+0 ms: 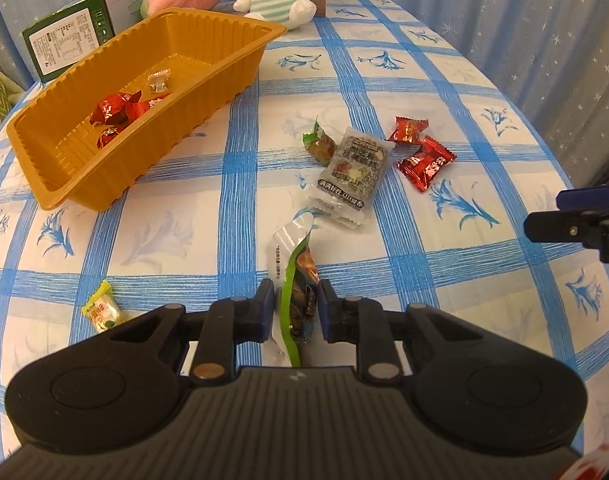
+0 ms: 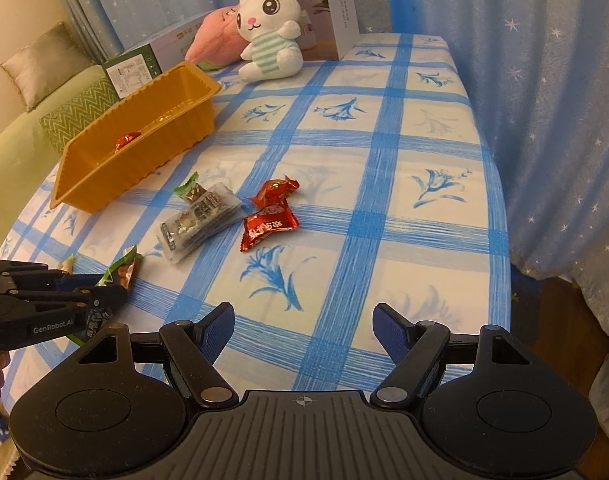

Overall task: Organize snacks
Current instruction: 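Grasp the green-and-white snack bag with the left tool, then grasp the clear printed nut packet with the right tool while the left tool holds the green bag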

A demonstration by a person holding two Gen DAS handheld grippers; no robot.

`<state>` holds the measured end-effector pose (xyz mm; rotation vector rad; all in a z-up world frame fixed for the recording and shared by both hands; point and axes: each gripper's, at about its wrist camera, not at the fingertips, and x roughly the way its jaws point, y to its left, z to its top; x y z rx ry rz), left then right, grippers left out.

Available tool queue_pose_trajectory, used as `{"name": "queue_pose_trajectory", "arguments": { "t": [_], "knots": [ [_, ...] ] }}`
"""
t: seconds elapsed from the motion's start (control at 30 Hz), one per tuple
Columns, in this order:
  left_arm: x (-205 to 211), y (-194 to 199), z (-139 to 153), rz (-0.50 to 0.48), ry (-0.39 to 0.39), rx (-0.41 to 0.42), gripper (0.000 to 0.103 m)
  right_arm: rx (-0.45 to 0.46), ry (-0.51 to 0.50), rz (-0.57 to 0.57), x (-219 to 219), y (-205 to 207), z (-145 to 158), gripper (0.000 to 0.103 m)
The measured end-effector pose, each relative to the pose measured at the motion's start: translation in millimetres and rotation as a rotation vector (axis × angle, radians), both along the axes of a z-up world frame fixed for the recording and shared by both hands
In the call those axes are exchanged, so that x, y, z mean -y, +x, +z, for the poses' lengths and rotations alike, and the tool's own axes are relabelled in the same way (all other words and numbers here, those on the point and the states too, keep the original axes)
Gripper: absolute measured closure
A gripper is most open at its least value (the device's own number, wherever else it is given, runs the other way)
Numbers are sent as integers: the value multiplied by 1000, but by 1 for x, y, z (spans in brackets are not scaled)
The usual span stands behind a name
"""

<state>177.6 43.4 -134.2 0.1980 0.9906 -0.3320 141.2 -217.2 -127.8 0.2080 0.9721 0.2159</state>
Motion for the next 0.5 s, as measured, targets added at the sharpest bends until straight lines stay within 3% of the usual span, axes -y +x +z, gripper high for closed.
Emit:
{"name": "queue_pose_trajectory", "arguments": {
  "t": [0.5],
  "knots": [
    [-41, -12, 32, 128, -42, 68, 83, 26, 61, 119, -42, 34, -1, 27]
  ]
}}
